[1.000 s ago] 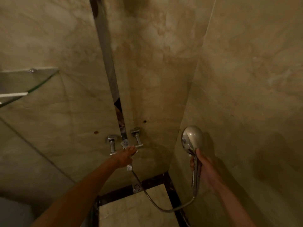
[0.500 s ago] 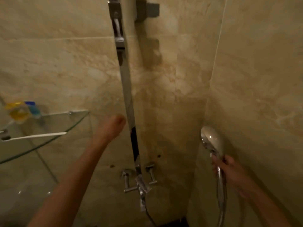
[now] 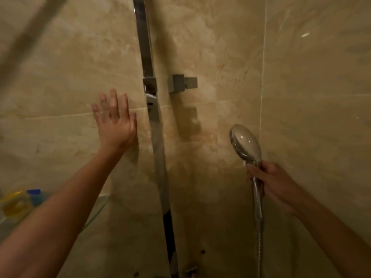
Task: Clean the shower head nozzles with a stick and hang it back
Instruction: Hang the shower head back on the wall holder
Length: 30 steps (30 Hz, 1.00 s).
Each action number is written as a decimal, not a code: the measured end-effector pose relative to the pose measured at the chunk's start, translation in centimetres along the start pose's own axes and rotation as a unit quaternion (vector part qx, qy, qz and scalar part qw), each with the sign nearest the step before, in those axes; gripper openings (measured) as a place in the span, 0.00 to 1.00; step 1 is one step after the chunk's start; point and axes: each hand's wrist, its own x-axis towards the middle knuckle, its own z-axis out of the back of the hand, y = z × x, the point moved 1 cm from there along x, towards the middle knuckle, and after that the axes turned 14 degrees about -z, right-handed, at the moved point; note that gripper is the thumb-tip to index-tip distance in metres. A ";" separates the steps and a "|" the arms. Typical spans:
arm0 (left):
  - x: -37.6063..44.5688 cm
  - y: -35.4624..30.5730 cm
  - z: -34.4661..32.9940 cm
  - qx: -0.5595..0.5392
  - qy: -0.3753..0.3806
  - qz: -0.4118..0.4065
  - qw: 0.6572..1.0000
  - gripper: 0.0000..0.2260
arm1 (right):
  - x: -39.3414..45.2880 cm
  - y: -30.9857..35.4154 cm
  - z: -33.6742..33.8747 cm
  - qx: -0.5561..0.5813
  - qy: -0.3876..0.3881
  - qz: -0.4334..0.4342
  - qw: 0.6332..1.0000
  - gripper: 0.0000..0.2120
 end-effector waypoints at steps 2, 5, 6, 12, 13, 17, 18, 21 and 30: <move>-0.1 0.1 -1.0 0.019 -0.027 0.001 0.999 0.29 | 1.2 2.2 -0.5 -0.002 -0.010 0.026 1.000 0.22; 0.0 0.3 -2.0 0.047 -0.063 0.018 0.997 0.29 | 3.4 5.5 -0.6 -0.002 -0.035 0.059 0.998 0.18; -0.1 0.4 -2.2 0.052 -0.067 0.020 0.996 0.29 | 4.0 6.6 -0.5 -0.017 -0.042 0.073 0.996 0.15; -0.1 0.2 -2.7 0.067 -0.108 0.012 0.992 0.30 | 6.9 15.1 -1.8 0.013 -0.034 0.135 0.990 0.12; 0.0 0.3 -2.7 0.069 -0.112 0.011 0.991 0.30 | 7.1 16.9 -2.3 0.035 -0.024 0.151 0.988 0.10; 0.0 0.4 -2.7 0.073 -0.126 -0.003 0.989 0.30 | 8.2 23.5 -4.8 0.070 0.013 0.206 0.976 0.03; 0.0 0.4 -2.7 0.077 -0.128 -0.005 0.989 0.30 | 8.6 25.0 -5.2 0.082 0.027 0.206 0.975 0.03; 0.1 0.2 -2.5 0.079 -0.136 0.004 0.988 0.29 | 10.1 28.9 -6.0 0.090 0.108 0.158 0.977 0.04; 0.1 0.3 -2.6 0.090 -0.142 0.003 0.986 0.28 | 12.5 34.0 -8.7 0.019 0.097 0.190 0.977 0.07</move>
